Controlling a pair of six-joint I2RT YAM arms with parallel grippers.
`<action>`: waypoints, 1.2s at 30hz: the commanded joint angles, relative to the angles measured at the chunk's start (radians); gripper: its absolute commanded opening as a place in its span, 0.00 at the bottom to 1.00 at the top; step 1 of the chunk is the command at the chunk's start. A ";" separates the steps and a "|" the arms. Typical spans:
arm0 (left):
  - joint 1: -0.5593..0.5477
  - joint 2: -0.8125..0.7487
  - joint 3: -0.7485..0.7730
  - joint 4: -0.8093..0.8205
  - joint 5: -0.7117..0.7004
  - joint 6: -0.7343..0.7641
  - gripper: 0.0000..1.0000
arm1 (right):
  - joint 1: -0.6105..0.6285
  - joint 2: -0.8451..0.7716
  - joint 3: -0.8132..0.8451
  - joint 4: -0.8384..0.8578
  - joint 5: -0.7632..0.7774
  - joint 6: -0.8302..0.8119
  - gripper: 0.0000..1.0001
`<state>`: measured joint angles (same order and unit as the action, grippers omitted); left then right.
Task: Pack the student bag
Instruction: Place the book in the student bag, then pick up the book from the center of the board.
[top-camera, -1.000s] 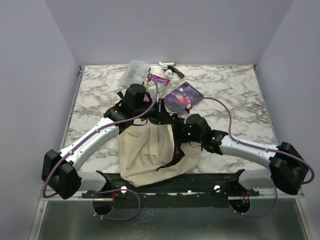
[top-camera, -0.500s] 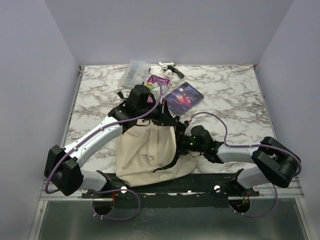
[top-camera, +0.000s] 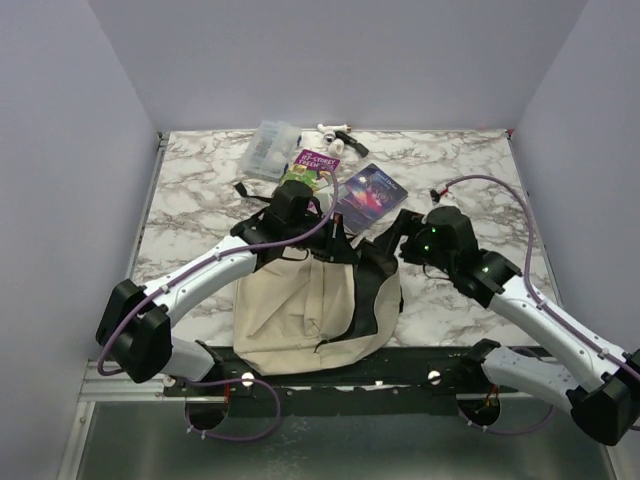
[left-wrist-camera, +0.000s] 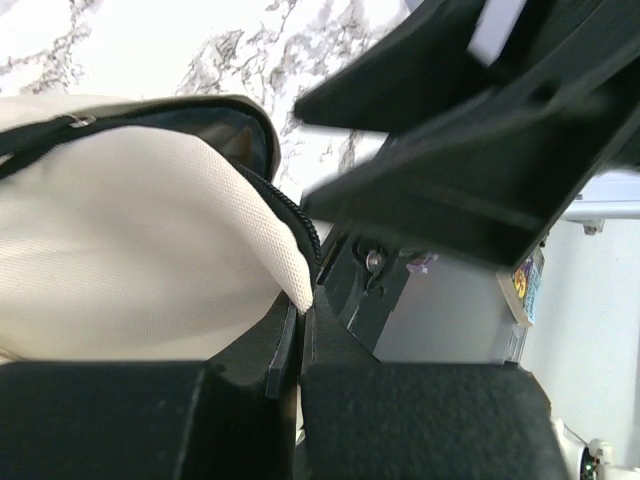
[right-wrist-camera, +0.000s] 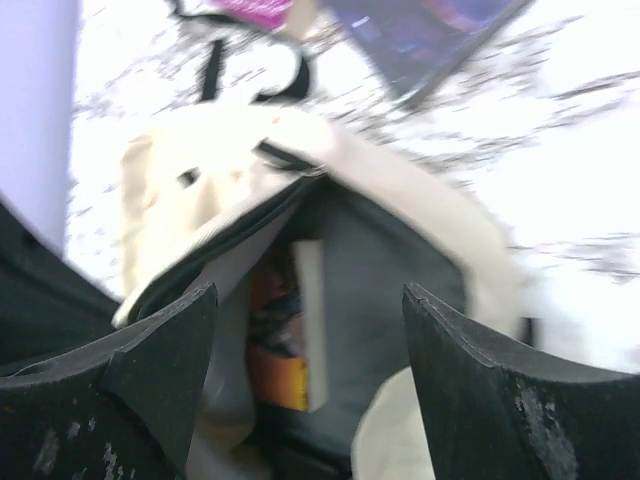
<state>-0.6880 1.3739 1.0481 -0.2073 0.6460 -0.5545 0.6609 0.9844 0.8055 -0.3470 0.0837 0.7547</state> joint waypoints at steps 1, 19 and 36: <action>-0.081 0.046 -0.022 0.044 -0.029 -0.002 0.00 | -0.144 0.025 0.030 -0.236 0.149 -0.129 0.78; 0.051 0.020 0.005 0.035 -0.035 0.029 0.98 | -0.264 0.319 -0.002 0.429 -0.598 0.019 0.65; 0.372 0.171 0.130 0.123 -0.085 -0.231 0.90 | -0.409 0.547 -0.051 0.509 -0.425 0.014 0.59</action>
<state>-0.2871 1.4502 1.1252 -0.1375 0.5373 -0.7033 0.3489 1.4715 0.6056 0.1810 -0.3908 0.8009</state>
